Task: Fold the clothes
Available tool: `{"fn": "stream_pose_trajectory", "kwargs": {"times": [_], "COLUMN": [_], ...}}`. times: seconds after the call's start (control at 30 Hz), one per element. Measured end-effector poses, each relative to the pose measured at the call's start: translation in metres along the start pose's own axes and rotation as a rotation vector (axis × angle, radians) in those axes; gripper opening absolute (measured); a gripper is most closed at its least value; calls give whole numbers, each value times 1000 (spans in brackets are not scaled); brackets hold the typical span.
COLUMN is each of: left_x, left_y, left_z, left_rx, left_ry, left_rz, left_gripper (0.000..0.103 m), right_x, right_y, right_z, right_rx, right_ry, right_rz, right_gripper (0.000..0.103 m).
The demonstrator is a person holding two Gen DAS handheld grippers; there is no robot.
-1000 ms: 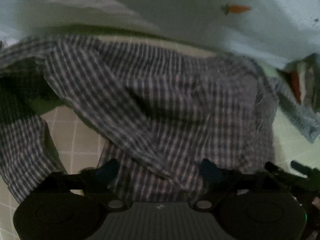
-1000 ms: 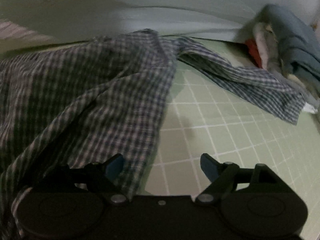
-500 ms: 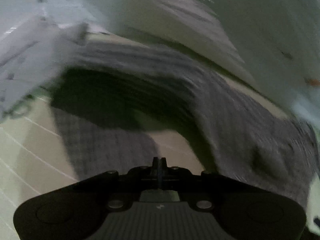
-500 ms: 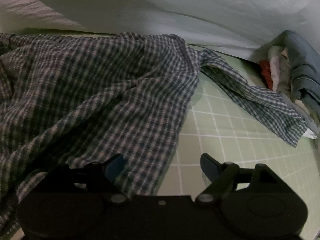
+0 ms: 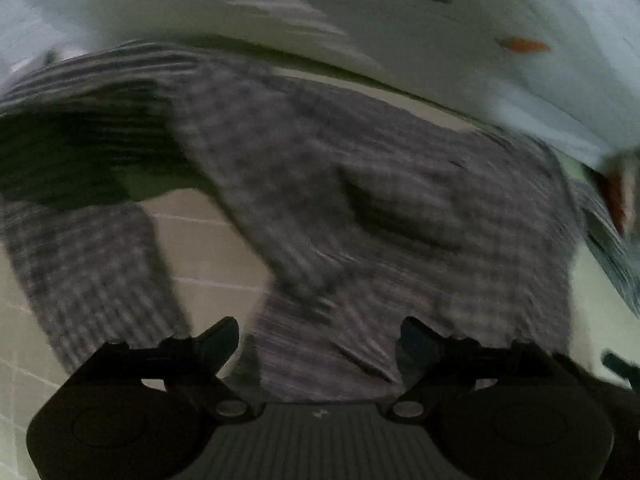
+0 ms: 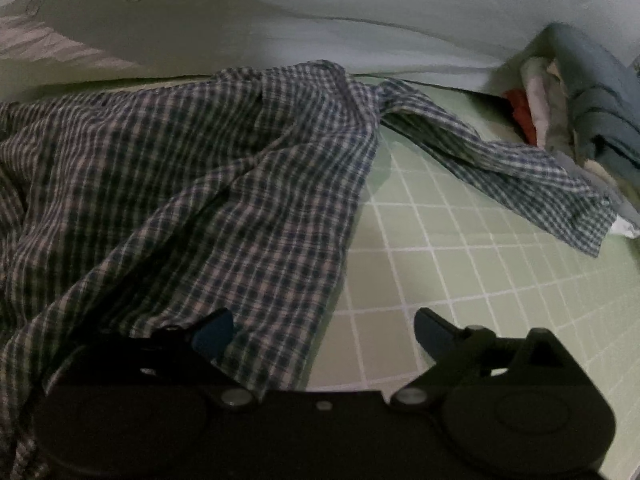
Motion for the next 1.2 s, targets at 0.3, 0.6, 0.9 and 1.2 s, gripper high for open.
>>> {"fn": "stream_pose_trajectory", "kwargs": {"times": [0.3,0.6,0.9,1.2], "left_x": [-39,46,119,100], "left_y": [22,26,59,97], "left_z": [-13,19,33,63], "left_rx": [93,-9,-37,-41], "left_ry": [66,-85,-162,-180], "left_rz": [-123,110,350,343], "left_gripper": [40,2,2,2], "right_x": [4,9,24,-11], "right_y": [6,8,15,17], "right_z": [1,5,-2,28], "right_rx": [39,43,140,97], "right_ry": [-82,-109,-194,-231], "right_rz": [-40,-41,-58,-132], "right_gripper": [98,98,67,1]}}
Point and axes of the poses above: each gripper's, at about its wrist camera, not at the fingertips, and z roughly against the way its jaws point, x to its left, y to its underside, the point moved 4 cm from there along -z, roughly the way its jaws point, and after that the axes turned 12 degrees about -z, right-handed, at the moved point
